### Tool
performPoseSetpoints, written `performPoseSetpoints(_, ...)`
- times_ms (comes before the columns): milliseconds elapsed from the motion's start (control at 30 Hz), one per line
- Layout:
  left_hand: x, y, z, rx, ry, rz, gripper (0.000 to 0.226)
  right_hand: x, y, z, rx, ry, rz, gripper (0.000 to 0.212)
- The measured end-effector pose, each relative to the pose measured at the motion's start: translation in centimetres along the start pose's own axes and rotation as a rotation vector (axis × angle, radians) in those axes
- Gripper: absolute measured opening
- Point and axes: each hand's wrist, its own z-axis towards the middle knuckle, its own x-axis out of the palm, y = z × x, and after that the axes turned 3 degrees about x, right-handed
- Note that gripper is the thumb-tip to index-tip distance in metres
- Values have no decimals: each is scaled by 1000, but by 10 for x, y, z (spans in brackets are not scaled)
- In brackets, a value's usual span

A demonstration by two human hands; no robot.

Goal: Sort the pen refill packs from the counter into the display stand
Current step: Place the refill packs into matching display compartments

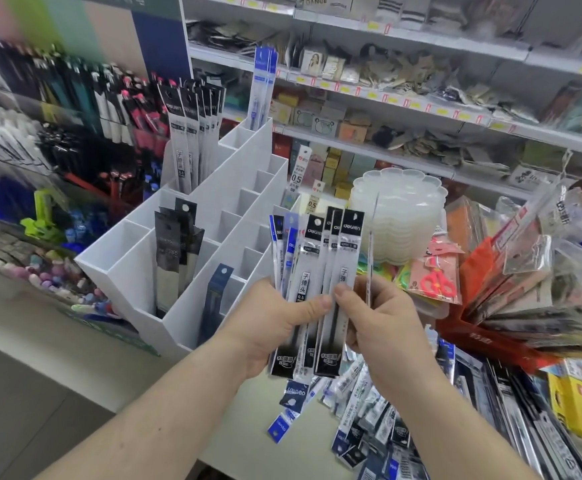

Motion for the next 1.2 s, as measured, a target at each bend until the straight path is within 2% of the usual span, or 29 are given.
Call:
performPoseSetpoints(100, 0, -3, 0, -11, 33, 2, 32, 0, -1, 4, -2, -49, -5, 36)
performPoseSetpoints(267, -6, -4, 2, -110, 45, -86, 43, -7, 1, 9, 2, -130, 38, 32)
performPoseSetpoints(333, -9, -3, 3, -111, 5, -105, 35, -11, 4, 10, 21, -144, 90, 29)
performPoseSetpoints(400, -12, -3, 3, -108, -29, -137, 35, -15, 8, 10, 40, -137, 140, 28)
performPoseSetpoints(500, -12, -4, 3, -62, -30, -117, 49, -16, 10, 7, 45, -100, 172, 28)
performPoseSetpoints(667, -4, -3, 1, -18, -24, -179, 60, -10, 9, 0, 47, -45, 166, 26)
performPoseSetpoints(967, 5, -2, -5, -5, 20, -232, 50, 1, 10, -6, 49, -109, 188, 24)
performPoseSetpoints(1133, 6, -1, -9, -9, 0, -212, 78, 2, 10, -10, 52, -141, 165, 23)
performPoseSetpoints(1200, 6, 1, -9, 5, -3, -200, 78, 4, 10, -11, 81, -140, 178, 21)
